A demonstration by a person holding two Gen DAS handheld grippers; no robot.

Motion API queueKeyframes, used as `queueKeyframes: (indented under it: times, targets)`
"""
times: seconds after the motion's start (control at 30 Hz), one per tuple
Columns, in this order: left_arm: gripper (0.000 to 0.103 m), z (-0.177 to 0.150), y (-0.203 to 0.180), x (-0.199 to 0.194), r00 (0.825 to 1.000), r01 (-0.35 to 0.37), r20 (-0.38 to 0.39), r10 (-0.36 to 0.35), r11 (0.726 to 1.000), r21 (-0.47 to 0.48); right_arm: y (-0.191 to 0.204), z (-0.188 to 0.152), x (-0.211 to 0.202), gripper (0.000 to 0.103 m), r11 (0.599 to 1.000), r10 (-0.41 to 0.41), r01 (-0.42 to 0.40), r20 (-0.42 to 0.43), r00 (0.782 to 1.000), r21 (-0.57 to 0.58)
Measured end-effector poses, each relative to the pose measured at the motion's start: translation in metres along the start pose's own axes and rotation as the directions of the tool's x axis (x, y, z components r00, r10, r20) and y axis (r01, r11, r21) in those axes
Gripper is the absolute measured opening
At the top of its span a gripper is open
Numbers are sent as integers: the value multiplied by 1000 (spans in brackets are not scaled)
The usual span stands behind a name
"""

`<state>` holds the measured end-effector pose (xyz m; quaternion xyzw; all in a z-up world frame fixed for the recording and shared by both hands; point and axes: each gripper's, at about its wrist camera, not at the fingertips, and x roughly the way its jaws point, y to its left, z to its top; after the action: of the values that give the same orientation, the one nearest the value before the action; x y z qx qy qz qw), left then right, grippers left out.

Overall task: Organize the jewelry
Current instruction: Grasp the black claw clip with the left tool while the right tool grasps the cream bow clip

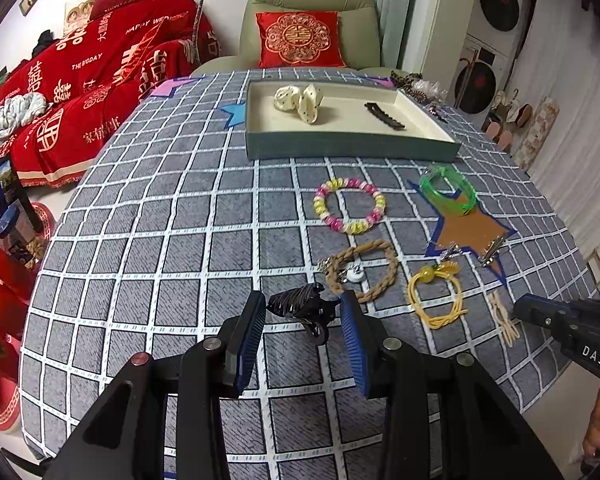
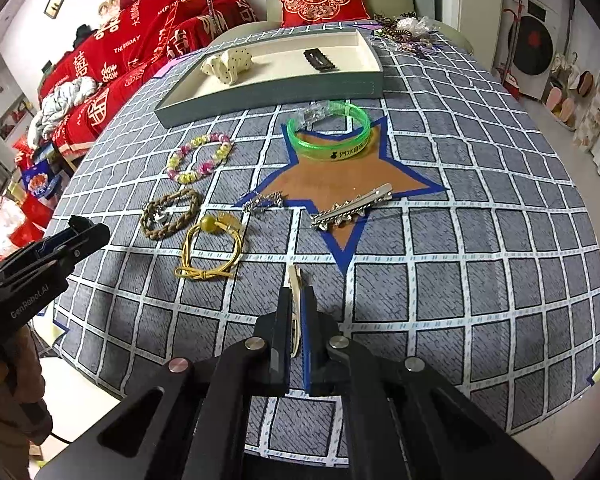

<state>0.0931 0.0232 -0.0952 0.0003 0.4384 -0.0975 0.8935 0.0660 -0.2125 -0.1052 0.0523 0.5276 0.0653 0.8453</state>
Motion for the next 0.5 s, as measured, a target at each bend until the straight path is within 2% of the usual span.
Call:
queueKeyframes:
  times: [0.23, 0.3, 0.33, 0.37, 0.43, 0.5]
  targets:
    - [47, 0, -3, -3, 1000, 4, 3, -4, 1000, 4, -9, -1, 9, 7, 999, 23, -22, -38, 999, 33]
    - [47, -1, -5, -3, 1000, 6, -1, -6, 1000, 4, -6, -1, 13, 24, 1000, -1, 1, -42, 999, 10]
    - [47, -1, -5, -3, 1000, 6, -2, -6, 1000, 4, -4, -1, 14, 50, 1000, -11, 11, -38, 999, -3]
    - [47, -1, -6, -3, 1000, 5, -2, -5, 1000, 5, -2, -1, 15, 67, 1000, -15, 15, -31, 999, -9]
    - [47, -2, -6, -3, 1000, 5, -5, -5, 1000, 6, 0, 1, 16, 66, 1000, -24, 24, -15, 1000, -21]
    - [47, -2, -6, -2, 1000, 4, -7, -4, 1000, 5, 1, 3, 20, 61, 999, -29, 28, -20, 999, -26]
